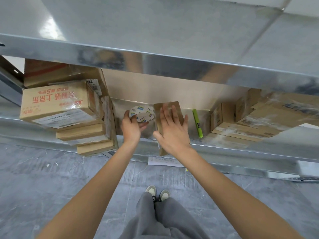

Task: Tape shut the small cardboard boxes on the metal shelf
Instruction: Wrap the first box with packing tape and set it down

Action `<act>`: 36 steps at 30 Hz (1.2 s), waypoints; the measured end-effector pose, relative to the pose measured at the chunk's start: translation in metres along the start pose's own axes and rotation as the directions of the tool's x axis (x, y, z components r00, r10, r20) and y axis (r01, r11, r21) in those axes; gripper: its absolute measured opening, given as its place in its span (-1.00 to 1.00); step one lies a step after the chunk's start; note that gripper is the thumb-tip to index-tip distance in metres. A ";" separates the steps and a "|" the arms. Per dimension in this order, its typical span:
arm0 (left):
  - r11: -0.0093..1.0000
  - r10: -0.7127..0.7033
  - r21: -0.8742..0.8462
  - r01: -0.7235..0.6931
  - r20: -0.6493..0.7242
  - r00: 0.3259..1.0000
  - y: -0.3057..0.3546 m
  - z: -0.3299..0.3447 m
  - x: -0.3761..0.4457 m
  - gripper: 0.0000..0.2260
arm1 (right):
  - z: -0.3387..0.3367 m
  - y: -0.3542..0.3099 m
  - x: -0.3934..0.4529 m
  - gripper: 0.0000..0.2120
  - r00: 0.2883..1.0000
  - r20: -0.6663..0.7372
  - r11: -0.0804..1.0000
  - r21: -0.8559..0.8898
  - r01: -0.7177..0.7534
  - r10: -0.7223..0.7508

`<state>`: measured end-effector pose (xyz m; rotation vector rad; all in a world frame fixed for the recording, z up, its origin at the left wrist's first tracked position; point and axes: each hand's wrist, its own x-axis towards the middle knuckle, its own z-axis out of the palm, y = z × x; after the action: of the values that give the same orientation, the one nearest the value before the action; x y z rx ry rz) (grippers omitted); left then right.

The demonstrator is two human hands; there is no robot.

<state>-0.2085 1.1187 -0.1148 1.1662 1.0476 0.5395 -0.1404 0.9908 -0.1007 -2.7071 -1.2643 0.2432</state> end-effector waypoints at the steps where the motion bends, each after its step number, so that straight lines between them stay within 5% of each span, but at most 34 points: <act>1: 1.000 0.003 0.004 -0.003 -0.004 1.000 -0.002 -0.001 0.000 -0.79 | 0.000 -0.002 0.000 -0.26 1.000 0.015 1.000 -0.020 0.004 -0.004; 6: 0.999 -0.032 -0.029 0.031 -0.032 0.999 -0.013 -0.001 -0.004 -0.77 | 0.004 -0.001 0.001 -0.29 0.999 0.033 0.996 -0.091 0.015 -0.012; 10: 0.950 -0.245 -0.195 0.245 0.021 0.969 -0.020 0.008 -0.015 -0.67 | 0.005 -0.002 0.003 -0.32 0.999 0.043 0.995 -0.094 0.014 -0.010; 16: 0.806 -0.410 -0.387 0.448 0.180 0.894 -0.021 0.021 -0.021 -0.85 | 0.005 0.000 0.000 -0.28 1.000 0.026 0.996 -0.092 -0.006 0.009; 26: 0.756 -0.521 -0.359 0.548 0.176 0.835 -0.026 0.031 -0.016 -0.88 | 0.003 0.009 -0.003 -0.31 0.994 -0.066 0.996 0.027 -0.090 0.092; 30: 0.835 -0.398 -0.307 0.457 0.235 0.887 -0.009 0.037 -0.021 -0.66 | -0.005 0.021 -0.007 -0.31 0.974 -0.138 0.906 0.408 -0.109 0.179; 32: 0.912 -0.280 -0.270 0.310 0.143 0.949 0.000 0.036 -0.020 -0.77 | -0.005 0.023 -0.011 -0.32 0.964 -0.150 0.774 0.627 -0.081 0.222; 34: 0.981 -0.151 -0.114 0.159 0.074 0.986 0.011 0.035 -0.021 -0.91 | -0.001 0.025 -0.014 -0.30 0.959 -0.123 0.647 0.759 -0.074 0.254; 36: 0.977 0.004 0.215 -0.009 0.025 1.000 0.015 0.036 -0.020 -0.86 | 0.007 0.026 -0.014 -0.30 0.964 -0.090 0.582 0.810 -0.076 0.252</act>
<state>-0.1830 1.0906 -0.0918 1.3631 1.1016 0.4231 -0.1311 0.9643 -0.1112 -1.9604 -0.5924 0.4313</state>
